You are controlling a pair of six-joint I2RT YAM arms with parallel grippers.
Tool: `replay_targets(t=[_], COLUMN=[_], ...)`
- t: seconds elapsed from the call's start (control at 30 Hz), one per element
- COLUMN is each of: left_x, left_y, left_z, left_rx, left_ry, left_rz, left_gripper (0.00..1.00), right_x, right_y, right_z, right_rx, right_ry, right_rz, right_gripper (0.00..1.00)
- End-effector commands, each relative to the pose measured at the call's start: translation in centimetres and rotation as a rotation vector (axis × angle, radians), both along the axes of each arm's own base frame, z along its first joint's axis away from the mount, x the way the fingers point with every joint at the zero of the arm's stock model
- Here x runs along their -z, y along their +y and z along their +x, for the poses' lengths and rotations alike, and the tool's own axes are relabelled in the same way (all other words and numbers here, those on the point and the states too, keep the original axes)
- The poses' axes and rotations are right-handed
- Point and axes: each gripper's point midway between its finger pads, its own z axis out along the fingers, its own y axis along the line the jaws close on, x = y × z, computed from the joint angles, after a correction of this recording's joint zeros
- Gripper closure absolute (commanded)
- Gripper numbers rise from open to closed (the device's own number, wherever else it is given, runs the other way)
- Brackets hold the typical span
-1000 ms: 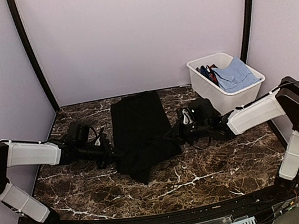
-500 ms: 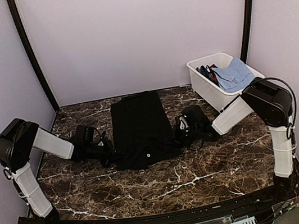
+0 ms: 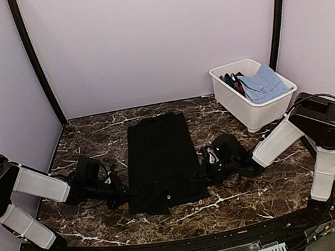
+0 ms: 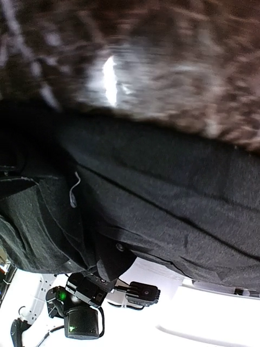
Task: Fold and stack the long sleeve shirts
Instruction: Move the rectangle-folded shirt to the center of the board, then fold the rectangle-folded shirt at the center of the board.
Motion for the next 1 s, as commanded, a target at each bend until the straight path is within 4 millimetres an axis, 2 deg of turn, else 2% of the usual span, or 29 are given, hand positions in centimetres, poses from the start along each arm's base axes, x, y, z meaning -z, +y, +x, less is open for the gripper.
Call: replay_targets(t=[0.0,0.23,0.53,0.63,0.8,0.97], left_x=[0.0,-1.9,-3.2,-3.2,-2.8,-2.6], left_y=[0.8,0.3,-0.5,-0.6,-0.8,-0.9], left_z=[-1.4,0.1,1.4,1.8,2.6,3.2], left_rx=[-0.014,-0.001,0.014,0.014,0.015,0.012], left_ry=[0.007,-0.048,-0.08,-0.084,-0.083,-0.083], left_rz=[0.054,0.063,0.06,0.065,0.074,0.075], left_gripper=[0.99,0.99,0.99,0.99,0.99,0.99], right_x=[-0.8,-2.0,-3.4,-4.0,-3.9,-4.1], right_y=[0.1,0.6,1.0,1.0,0.5,0.8], right_z=[-1.1,-0.5,0.9,1.5,2.3,2.8], right_rx=[-0.004,-0.003,0.006,0.014,0.028,0.004], right_ry=[-0.024,-0.054,-0.092,-0.107,-0.111,-0.129], right_rz=[-0.006,0.001,0.003,0.003,-0.002,-0.004], right_gripper=[1.0,1.0,1.0,1.0,1.0,1.0])
